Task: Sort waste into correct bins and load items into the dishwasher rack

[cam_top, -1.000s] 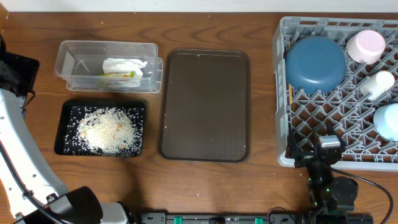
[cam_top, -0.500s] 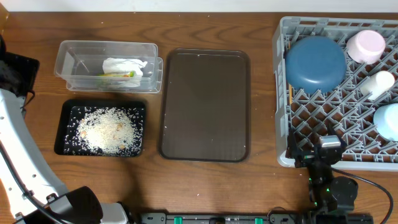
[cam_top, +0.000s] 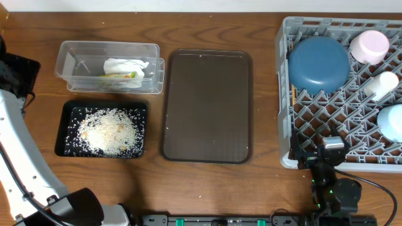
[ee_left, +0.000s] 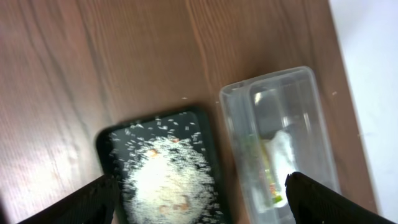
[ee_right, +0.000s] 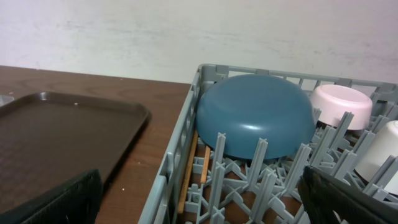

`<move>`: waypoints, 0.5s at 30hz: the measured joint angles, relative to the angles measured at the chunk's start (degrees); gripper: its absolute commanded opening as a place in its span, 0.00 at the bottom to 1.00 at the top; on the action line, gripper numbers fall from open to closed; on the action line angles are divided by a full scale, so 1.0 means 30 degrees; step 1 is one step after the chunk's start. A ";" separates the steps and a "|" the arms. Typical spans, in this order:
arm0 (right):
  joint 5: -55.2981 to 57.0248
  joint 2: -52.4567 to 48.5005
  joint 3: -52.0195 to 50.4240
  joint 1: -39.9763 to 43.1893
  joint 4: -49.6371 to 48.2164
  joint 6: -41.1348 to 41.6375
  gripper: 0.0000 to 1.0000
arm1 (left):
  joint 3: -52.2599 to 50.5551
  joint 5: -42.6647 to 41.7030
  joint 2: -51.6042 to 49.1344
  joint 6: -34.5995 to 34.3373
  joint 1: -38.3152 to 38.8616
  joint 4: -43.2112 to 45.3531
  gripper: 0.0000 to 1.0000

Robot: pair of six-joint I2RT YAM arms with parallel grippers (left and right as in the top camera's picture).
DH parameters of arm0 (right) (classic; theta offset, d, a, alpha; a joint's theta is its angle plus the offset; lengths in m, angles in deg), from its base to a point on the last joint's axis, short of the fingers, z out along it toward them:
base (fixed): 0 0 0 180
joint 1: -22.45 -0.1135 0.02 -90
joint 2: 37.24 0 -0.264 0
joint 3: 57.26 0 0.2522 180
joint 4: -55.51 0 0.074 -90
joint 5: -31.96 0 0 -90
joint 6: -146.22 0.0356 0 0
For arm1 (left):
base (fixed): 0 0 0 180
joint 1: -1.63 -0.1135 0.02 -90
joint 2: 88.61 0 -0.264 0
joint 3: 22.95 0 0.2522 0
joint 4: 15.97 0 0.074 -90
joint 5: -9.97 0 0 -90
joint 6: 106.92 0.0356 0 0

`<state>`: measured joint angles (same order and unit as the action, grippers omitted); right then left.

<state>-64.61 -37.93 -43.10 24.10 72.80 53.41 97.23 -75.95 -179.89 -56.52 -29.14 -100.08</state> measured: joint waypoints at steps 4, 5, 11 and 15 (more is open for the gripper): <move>0.0000 0.0000 0.0000 0.0000 0.0000 0.0000 0.99 | 0.0000 0.0284 -0.0007 0.0816 -0.0058 -0.0612 0.88; 0.0000 0.0000 0.0000 0.0000 0.0000 0.0000 0.99 | -0.0007 0.0357 -0.0007 0.0962 -0.0051 -0.0998 0.88; 0.0044 0.0000 0.0000 0.0000 0.0022 0.0000 0.99 | -0.3905 0.1625 0.2120 0.3818 0.0831 -0.0153 0.88; 0.0066 0.0000 0.0000 0.0000 0.0022 0.0000 0.99 | -0.9530 0.1996 0.6076 0.5821 0.1661 0.2936 0.88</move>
<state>-64.42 -37.93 -43.10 24.10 72.87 53.41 68.64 -69.96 -161.66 -39.05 -24.15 -91.27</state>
